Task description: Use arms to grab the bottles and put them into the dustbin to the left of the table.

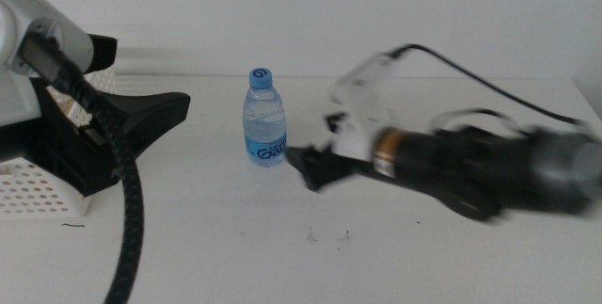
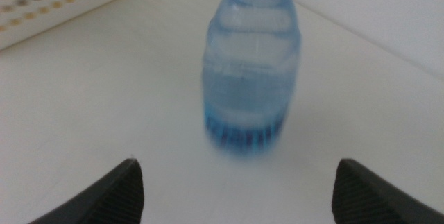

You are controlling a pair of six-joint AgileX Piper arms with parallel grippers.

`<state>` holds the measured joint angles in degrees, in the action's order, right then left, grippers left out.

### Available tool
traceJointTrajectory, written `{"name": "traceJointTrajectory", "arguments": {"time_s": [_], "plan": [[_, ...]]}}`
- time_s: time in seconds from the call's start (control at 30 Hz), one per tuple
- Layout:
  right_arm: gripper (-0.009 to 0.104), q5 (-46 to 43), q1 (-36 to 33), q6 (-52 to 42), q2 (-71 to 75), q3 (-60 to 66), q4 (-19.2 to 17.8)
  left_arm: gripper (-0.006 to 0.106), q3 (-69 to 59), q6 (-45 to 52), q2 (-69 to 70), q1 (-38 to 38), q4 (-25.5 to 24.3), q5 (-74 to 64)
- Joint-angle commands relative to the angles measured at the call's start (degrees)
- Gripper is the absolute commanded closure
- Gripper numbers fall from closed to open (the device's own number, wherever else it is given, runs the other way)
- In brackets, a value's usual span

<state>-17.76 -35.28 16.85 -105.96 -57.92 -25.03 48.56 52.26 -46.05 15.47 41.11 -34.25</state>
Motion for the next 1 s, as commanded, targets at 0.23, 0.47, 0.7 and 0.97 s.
{"name": "traceJointTrajectory", "arguments": {"time_s": [0.23,0.47,0.7,0.97], "plan": [[0.004,43.4,-1.0,9.6,37.7,9.7,5.7,0.007,0.0,0.0,0.2,0.3,0.3,0.7],[0.004,61.2,-1.0,-1.9,47.9,-1.1,14.1,0.007,0.0,0.0,0.2,0.3,0.3,0.7],[0.004,62.6,-1.0,-1.7,49.9,-1.0,13.8,0.007,0.0,0.0,0.2,0.3,0.3,0.7],[0.004,62.5,-1.0,-1.5,49.9,-1.0,13.8,0.007,0.1,-2.0,-0.1,0.4,-4.9,2.4]]}}
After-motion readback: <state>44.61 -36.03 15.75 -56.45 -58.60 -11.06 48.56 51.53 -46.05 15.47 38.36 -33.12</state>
